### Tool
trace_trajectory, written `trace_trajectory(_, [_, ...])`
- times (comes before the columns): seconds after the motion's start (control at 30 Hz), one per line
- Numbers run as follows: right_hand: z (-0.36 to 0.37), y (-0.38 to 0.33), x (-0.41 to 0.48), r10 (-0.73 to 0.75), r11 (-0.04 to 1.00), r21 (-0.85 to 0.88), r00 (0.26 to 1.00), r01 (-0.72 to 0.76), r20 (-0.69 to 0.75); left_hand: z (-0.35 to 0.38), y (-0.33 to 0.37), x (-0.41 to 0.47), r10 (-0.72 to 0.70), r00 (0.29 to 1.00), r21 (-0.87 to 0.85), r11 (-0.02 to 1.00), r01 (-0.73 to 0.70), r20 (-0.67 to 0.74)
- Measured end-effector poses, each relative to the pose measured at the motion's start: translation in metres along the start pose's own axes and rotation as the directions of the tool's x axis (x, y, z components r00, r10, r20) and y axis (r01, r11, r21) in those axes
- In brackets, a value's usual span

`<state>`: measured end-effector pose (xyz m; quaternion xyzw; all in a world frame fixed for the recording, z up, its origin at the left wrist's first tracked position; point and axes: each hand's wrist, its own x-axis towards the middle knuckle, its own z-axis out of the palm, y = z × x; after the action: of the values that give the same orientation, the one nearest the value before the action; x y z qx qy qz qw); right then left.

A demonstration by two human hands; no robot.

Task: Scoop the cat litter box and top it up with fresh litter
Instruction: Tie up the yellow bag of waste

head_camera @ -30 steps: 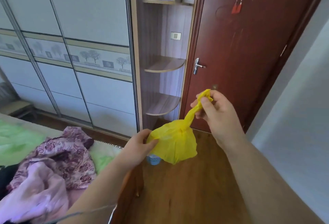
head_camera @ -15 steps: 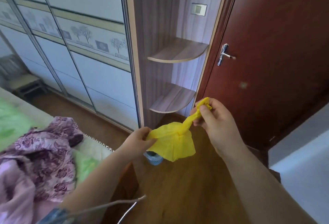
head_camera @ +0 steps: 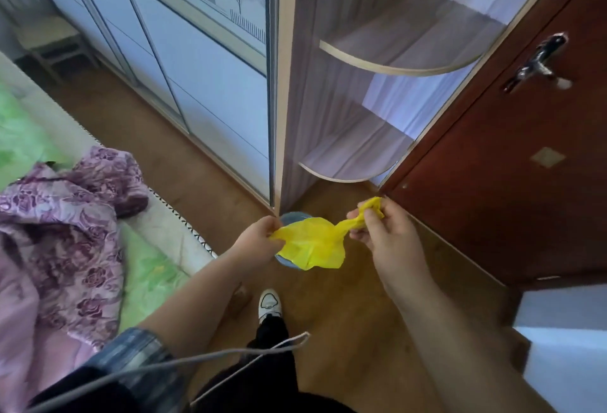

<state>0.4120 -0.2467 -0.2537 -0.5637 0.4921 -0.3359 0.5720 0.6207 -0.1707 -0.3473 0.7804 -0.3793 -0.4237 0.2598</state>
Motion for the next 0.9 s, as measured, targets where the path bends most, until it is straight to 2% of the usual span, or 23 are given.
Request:
trace_trajectory(0.3, [0.043,0.054,0.112,0.284,0.954,-0.120,0.956,-0.275,0.068,-0.015,-0.023,0.137,-0.016,0.982,0.126,0.992,-0.008,0.188])
trace_trajectory(0.43, [0.063,0.098,0.156,0.396,0.914,-0.137,0.912,-0.382,0.101,-0.003,-0.043,0.180,-0.154,0.976,0.041,0.988,0.149,0.155])
trace_trajectory(0.67, [0.100,0.234,0.243,0.509,0.847,-0.281,0.841,-0.451,0.185,0.040,-0.107,0.252,-0.270,0.951,0.041,0.963,0.267,0.148])
trace_trajectory(0.9, [0.131,0.410,0.309,0.577,0.766,-0.485,0.783,-0.421,0.231,0.122,-0.211,0.322,-0.343,0.934,0.050,0.939,0.339,0.097])
